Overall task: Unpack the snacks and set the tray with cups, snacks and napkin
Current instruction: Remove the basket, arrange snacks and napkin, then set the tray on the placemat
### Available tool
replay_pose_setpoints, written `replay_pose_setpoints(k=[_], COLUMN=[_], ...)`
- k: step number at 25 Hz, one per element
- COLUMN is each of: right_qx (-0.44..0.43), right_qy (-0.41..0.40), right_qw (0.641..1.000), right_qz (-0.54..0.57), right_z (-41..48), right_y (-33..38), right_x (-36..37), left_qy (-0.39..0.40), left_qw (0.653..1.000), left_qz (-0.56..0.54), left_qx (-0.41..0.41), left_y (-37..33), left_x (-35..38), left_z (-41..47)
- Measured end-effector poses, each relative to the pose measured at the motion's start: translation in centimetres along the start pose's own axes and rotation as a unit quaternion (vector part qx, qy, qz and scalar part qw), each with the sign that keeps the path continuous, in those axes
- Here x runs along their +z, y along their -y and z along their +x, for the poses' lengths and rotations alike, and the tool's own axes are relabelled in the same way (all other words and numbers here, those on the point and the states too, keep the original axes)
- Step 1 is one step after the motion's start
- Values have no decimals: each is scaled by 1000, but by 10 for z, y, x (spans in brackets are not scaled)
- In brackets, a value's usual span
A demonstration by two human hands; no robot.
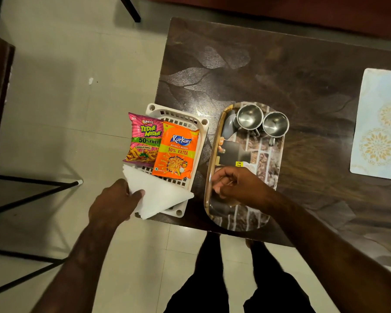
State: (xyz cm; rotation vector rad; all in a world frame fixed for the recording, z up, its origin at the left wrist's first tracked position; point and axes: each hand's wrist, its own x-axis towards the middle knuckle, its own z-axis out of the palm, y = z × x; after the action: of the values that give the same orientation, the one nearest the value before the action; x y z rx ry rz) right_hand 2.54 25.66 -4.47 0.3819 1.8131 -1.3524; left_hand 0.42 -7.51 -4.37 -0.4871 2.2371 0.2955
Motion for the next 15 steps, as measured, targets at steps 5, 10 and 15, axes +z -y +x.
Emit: replay_pose_setpoints(k=[5, 10, 15], right_qx=[-12, -27, -45], right_qy=[-26, -53, -160], right_qw=[999, 997, 986], right_qz=[-35, -49, -18], right_z=[1, -2, -9], right_y=[-6, -11, -10], right_x=[-3, -13, -39], left_qy=[-126, -108, -96], left_qw=[974, 972, 953], left_qz=[187, 102, 18], left_qx=[7, 182, 286], left_y=[-23, -101, -190], left_x=[-5, 8, 6], left_z=[-12, -35, -29])
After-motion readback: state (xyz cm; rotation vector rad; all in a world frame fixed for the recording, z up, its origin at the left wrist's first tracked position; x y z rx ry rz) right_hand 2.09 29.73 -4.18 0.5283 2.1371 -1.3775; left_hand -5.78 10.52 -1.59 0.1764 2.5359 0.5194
